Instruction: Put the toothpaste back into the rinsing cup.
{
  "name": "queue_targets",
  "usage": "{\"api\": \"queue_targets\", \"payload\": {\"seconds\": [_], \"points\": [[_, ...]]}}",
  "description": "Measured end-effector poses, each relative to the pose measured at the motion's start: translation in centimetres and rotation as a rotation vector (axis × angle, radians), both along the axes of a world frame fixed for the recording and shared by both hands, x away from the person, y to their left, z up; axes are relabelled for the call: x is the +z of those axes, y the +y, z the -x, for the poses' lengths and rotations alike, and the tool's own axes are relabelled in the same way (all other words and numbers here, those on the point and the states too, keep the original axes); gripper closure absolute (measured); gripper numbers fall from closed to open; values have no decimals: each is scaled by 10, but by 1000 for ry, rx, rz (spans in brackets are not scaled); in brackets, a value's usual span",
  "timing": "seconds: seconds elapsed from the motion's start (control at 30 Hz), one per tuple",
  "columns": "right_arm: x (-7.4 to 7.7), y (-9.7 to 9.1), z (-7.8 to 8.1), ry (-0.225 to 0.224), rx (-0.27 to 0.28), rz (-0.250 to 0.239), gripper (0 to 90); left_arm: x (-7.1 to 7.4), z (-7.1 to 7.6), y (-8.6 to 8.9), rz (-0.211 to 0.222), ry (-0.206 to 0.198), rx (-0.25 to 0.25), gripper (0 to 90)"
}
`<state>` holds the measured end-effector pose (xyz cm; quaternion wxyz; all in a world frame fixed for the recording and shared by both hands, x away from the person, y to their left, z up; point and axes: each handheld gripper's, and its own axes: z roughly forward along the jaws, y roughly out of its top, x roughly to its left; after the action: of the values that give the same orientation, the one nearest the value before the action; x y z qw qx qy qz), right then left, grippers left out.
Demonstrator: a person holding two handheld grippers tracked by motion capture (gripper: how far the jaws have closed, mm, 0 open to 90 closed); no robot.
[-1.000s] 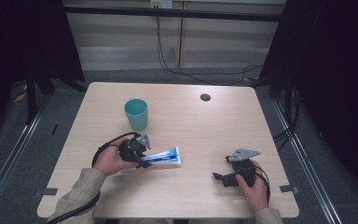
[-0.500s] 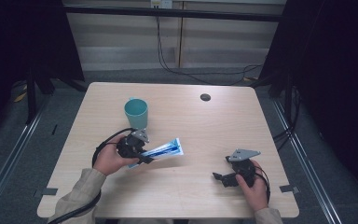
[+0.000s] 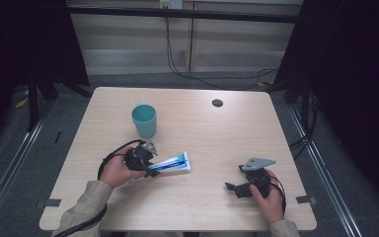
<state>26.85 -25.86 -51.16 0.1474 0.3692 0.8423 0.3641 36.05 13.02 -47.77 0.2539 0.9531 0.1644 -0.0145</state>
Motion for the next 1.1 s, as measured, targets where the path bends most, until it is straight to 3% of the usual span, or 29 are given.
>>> {"api": "queue_targets", "payload": {"seconds": [0.27,0.4,0.43,0.47,0.77,0.93,1.03,1.1], "points": [[0,0,0,0,0,0,124,2,-2,-5,-39,-2,-32,679],[0,0,0,0,0,0,124,5,-2,-11,-56,4,-28,575],[0,0,0,0,0,0,125,7,-4,-17,-108,-11,-48,564],[0,0,0,0,0,0,125,8,-4,-20,-132,-19,-55,564],[0,0,0,0,1,0,124,15,-10,-38,-241,-38,-86,508],[0,0,0,0,0,0,124,12,-14,-46,-280,-42,-91,447],[0,0,0,0,0,0,125,7,-15,-49,-275,-35,-69,391],[0,0,0,0,0,0,124,7,-16,-49,-275,-41,-81,375]]}}
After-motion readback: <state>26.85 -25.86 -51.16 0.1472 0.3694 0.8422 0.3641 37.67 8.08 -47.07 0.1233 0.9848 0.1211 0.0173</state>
